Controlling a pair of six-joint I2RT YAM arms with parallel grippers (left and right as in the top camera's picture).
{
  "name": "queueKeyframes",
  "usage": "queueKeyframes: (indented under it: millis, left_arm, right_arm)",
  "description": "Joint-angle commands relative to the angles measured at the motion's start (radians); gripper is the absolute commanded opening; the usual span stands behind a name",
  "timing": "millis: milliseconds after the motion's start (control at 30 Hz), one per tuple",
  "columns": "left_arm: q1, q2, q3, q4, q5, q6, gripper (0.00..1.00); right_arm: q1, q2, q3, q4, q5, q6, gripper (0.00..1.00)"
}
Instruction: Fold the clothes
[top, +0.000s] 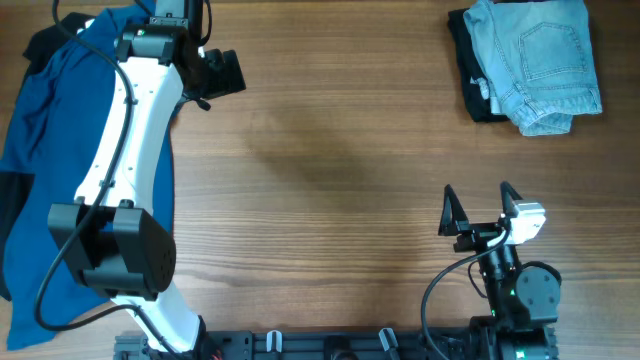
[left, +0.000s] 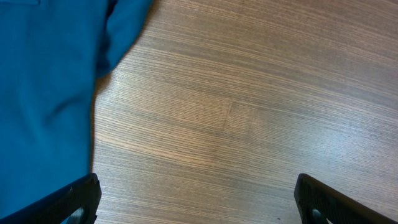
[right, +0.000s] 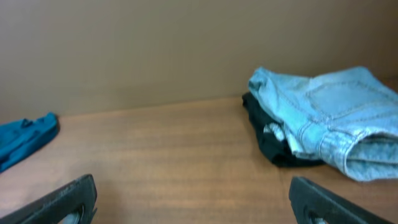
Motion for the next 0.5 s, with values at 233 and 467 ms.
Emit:
queueKeyframes:
  millis: [233,467]
  left_arm:
    - [-0.002,-0.008,0.014,0.000,-0.010,0.005,1.00]
    - [-0.002,-0.008,0.014,0.000,-0.010,0.005,1.00]
  right_arm:
    - [0.013,-0.014,-0.055,0.059,0.037,-0.016,1.00]
    - [0.013,-0.012,-0.055,0.059,0.037,-0.015,1.00]
